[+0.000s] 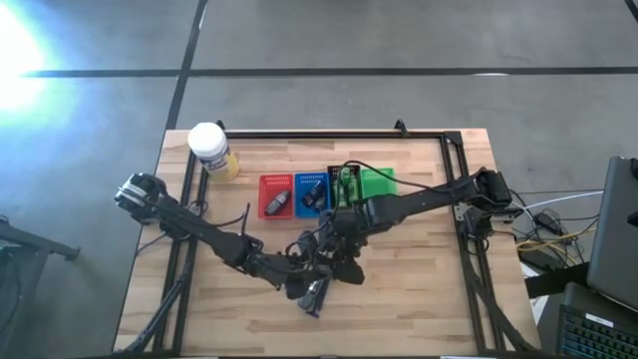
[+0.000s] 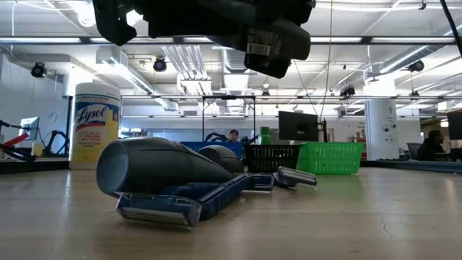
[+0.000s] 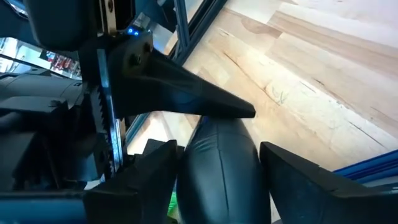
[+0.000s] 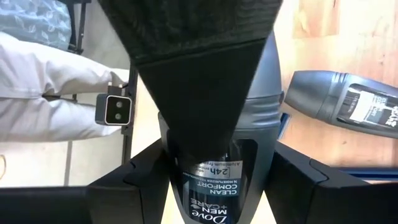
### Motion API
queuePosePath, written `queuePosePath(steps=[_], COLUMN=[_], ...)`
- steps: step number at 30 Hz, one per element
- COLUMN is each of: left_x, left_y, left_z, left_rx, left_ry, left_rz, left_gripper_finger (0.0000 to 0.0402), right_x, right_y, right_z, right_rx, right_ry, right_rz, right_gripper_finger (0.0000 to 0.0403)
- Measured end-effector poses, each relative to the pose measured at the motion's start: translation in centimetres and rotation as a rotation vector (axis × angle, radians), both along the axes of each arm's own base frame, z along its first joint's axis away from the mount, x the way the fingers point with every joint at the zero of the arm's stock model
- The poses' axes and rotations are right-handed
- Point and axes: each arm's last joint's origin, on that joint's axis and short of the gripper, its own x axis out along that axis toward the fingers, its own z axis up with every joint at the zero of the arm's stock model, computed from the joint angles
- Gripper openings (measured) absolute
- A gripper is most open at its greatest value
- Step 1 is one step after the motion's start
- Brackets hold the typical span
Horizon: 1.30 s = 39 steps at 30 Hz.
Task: Pick & Place Travel size toiletries
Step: Put the gray deodorant into the red bin
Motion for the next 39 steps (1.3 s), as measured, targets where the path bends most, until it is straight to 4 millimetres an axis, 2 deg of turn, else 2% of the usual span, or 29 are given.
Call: queuePosePath(steps=[4,19,31,39], left_x=[0.03,0.07,0.03,0.21], left_y=[0.18,0.19,0.28,0.16], left_z=[-0.13,-0.19,-0.63,-0.15], left_rx=[0.002,-0.004,0.023,-0.004], left_ry=[0.004,0.009,0.030,-0.019], left_rz=[0.006,-0.006,0.008,0.007], left_gripper_finger=[0.0219,0.0215,0.0256,0.0259], right_x=[0.02,0.04,0.00,-0.02], right_y=[0.01,0.13,0.40,0.31], right_z=[-0.02,0.02,0.19,0.18], right_rx=[0.006,0.044,0.108,0.085], right_ry=[0.000,-0.002,-0.005,-0.005], right_rz=[0.003,0.027,0.077,0.061], right_gripper_finger=[0.0206,0.0204,0.0205,0.0206])
